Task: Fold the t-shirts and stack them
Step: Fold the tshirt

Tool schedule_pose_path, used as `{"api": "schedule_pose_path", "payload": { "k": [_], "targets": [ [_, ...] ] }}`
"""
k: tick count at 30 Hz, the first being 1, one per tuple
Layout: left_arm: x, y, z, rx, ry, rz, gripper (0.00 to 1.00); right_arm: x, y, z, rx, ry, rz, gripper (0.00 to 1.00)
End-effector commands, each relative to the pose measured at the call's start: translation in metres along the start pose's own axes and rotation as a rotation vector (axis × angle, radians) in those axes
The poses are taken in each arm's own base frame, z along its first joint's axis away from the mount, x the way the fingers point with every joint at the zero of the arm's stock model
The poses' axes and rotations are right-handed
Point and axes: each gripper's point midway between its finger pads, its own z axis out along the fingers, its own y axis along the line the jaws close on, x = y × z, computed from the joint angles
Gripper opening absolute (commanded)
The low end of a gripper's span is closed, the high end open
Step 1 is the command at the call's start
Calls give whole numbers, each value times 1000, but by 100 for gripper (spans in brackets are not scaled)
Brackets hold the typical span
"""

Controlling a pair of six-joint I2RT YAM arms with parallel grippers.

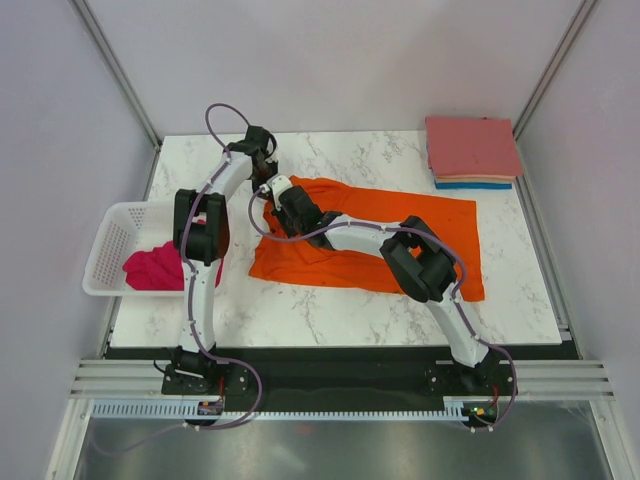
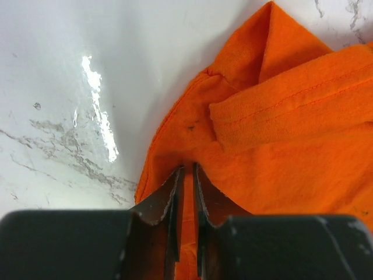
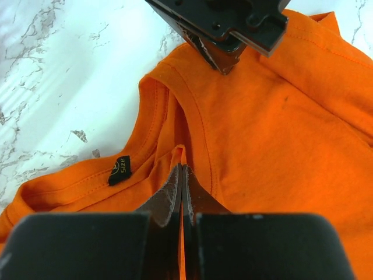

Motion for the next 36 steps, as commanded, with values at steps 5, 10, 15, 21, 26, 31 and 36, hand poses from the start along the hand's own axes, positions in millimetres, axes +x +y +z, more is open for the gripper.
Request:
{"api": "schedule_pose_path", "payload": {
  "k": [5,10,15,21,26,31,36],
  "targets": [
    [3,2,18,4,16,13,18,-46,-9,-23,41,-116,38,0],
    [4,4,18,-13,17,17,19,-48,-11,-30,45,-130,43,0],
    [3,6,14,-20,11,24,19,-55,-15,-37,61,-150,45,0],
    [4,8,15,-32,14,31,19,-45,-26,-33,91,-131,47,0],
    [6,9,16,-33,19,30,19,-37,-38,-25,131,-113,57,0],
    [6,7,16,-30,21,30,19,-35,-51,-20,169,-100,73,0],
    [7,7,15,-30,25,37,20,-31,-49,-17,159,-78,69,9]
  ]
}}
